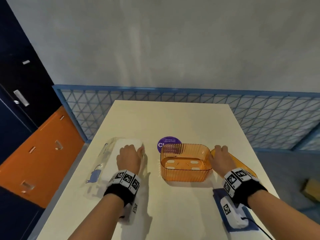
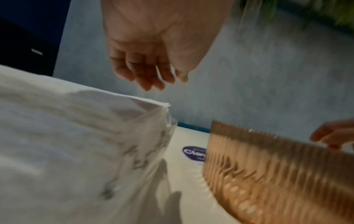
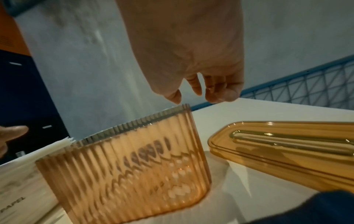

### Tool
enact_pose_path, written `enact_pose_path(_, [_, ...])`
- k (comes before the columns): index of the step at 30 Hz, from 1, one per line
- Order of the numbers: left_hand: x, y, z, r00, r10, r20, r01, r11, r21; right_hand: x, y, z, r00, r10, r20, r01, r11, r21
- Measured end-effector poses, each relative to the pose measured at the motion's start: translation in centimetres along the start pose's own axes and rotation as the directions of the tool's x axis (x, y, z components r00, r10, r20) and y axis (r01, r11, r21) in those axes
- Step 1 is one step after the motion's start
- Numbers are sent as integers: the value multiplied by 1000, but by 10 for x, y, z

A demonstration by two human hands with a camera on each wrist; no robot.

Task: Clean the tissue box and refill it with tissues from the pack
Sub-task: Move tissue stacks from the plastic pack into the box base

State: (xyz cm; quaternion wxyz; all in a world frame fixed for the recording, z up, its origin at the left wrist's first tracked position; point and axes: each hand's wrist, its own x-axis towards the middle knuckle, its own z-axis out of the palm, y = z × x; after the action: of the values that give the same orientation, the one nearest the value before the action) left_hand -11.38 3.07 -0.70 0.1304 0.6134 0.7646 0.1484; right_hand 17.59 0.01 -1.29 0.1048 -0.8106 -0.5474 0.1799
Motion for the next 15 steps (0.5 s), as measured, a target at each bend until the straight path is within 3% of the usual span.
enact_pose_path(2, [4,-7,10,999,-43,4,42,986,160,5,7,6,998,16,56,-19,998,57])
enact_pose_path(5, [5,-15,20,999,-28,-19,32,963,266,7,9,12,995,-8,95,1,997,71])
enact_pose_path(9, [6,-16,25,999,-45,-27,51,953,300,9,7,20,986,-35,163,15,992,122])
enact_pose_path(15, [6,-13,22,997,-73,-6,72,953,294,17,10,28,988,-14,152,-17,979,203])
